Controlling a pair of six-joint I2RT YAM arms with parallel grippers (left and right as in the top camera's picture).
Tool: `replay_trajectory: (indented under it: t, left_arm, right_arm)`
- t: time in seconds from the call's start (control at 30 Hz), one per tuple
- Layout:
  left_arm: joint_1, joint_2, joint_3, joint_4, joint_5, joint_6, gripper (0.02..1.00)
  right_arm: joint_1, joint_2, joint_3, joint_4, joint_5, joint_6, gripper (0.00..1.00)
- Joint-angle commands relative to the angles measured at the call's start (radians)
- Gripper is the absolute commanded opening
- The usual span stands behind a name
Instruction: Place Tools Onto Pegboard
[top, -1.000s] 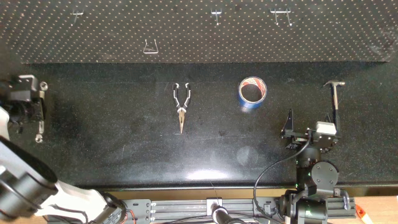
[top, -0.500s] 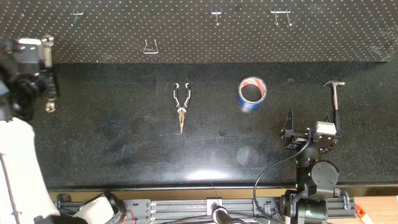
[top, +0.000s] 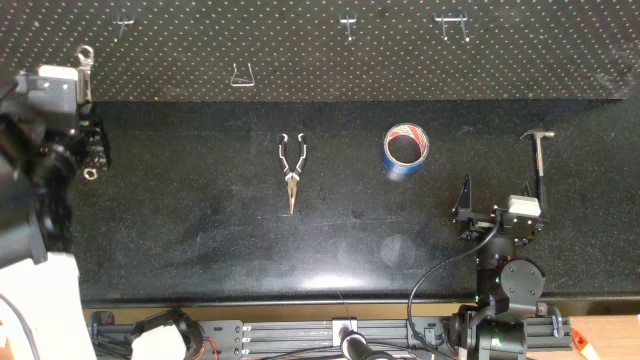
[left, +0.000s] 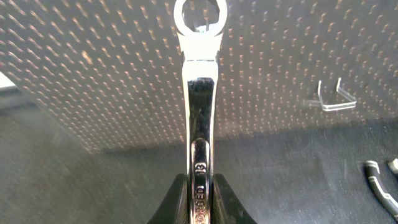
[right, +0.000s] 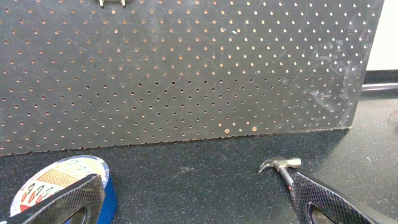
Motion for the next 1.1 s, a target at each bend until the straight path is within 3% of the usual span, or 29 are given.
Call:
replay_trajectory:
  t: [0.03,0.37,0.87,1.1]
  left_arm:
    - [0.002,-0.129,-0.176,0.105,0.013,-0.011,0.027]
    - [0.002,-0.188,-0.459,0.406,0.011,-0.012,0.029]
    - [0.002,0.030,-0.459,0.705,0.030,-0.054,0.027]
    - [0.001,0.075,-0.445,0.732,0.097,-0.054,0.029]
  right_arm:
    - [-0.005,-0.011,-0.003,-0.006,-0.009,-0.011,0.972]
    - [-0.005,-0.011,-0.003,-0.006,-0.009,-0.011,0.972]
    - [-0.005,-0.011,-0.003,-0.006,-0.009,-0.011,0.974]
    - [-0.005,-0.011,-0.003,-0.006,-0.009,-0.011,0.972]
